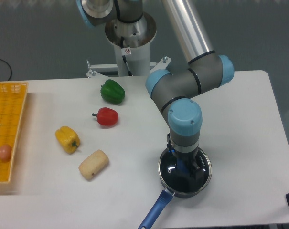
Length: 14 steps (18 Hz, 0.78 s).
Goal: Open the lid
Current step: 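Close the gripper around the blue lid knob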
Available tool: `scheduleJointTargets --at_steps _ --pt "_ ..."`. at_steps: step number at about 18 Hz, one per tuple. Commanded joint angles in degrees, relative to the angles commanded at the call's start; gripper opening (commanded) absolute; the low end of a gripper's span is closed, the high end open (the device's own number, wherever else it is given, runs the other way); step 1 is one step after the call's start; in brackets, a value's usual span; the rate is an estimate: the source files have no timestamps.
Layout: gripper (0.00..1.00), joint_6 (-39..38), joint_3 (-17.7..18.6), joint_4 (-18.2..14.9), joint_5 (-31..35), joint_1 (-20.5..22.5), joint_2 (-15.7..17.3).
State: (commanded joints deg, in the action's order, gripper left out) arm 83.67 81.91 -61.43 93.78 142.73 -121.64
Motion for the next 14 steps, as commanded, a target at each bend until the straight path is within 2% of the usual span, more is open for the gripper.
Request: scheduleJointTargets --at_steps 8,14 --pt "0.71 -0.35 0.0 0.0 0.44 0.0 0.18" --pt "0.66 -0.35 0.0 -0.09 0.44 0.0 0.35"
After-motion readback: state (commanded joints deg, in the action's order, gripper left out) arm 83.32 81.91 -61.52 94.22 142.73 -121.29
